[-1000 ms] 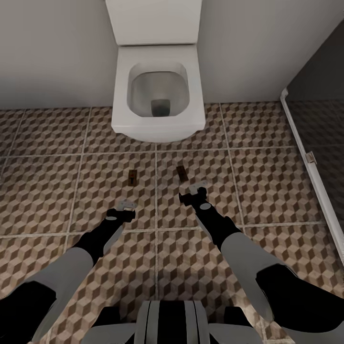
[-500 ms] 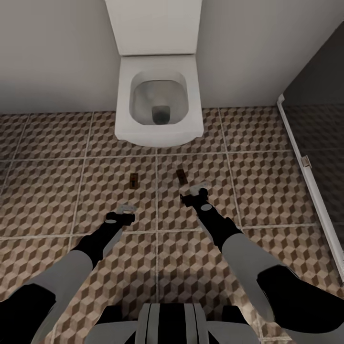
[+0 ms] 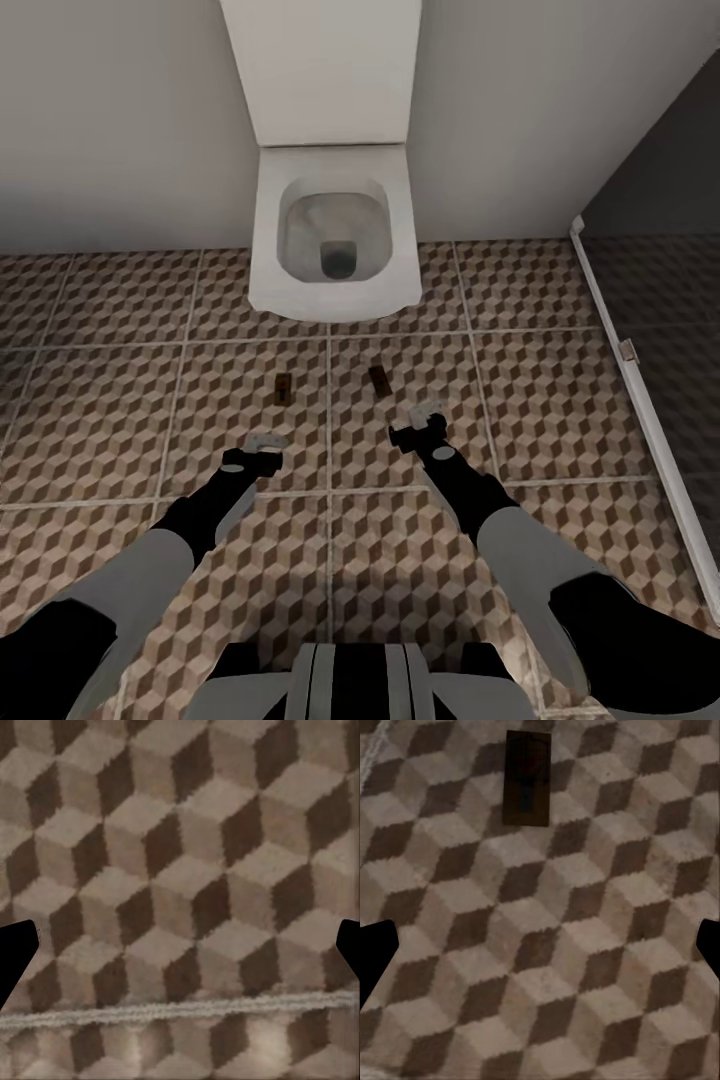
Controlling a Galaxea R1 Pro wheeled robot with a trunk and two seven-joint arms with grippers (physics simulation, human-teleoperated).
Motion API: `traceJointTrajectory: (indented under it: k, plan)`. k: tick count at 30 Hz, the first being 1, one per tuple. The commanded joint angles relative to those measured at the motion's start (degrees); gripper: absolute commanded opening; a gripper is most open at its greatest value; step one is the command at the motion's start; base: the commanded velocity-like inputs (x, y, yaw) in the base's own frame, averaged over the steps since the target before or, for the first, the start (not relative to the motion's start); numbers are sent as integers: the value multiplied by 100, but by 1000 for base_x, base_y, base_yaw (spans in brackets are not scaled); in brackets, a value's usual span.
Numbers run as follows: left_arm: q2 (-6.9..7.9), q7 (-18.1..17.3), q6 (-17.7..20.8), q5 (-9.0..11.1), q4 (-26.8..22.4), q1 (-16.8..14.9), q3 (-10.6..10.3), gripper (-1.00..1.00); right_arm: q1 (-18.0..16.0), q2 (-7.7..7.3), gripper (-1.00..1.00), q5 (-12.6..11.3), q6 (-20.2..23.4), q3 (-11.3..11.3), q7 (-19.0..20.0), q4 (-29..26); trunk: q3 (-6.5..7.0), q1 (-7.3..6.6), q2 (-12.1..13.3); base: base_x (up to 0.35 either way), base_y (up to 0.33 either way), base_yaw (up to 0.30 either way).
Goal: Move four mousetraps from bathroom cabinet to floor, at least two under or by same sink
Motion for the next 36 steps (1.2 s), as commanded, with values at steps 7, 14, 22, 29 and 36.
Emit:
traceJointTrajectory:
  k: [7, 14, 22, 29, 36]
  plan:
    - [9, 44, 28, 53, -10, 136, -48, 100, 126, -73, 100, 59, -132, 27, -37, 52, 189, -155, 281, 0, 0, 0]
    - [9, 42, 17, 53, 33, 295, -48, 100, 142, -222, 100, 51, -364, 27, -38, 325, 379, -308, 562, 0, 0, 0]
    - [-78, 14, -826, 53, 839, 527, -82, 100, 146, -268, 100, 50, -955, 20, -44, 1028, 597, -484, 883, 0, 0, 0]
    - [-148, -419, -1948, 53, 2220, 571, -91, 100, 146, -358, 100, 35, -1558, 19, -57, 1819, 788, -638, 1163, 0, 0, 0]
    - [-187, -593, -2872, 57, 3165, 618, -86, 100, 176, -508, 100, -58, -2108, 17, -72, 2276, 978, -791, 1444, 0, 0, 0]
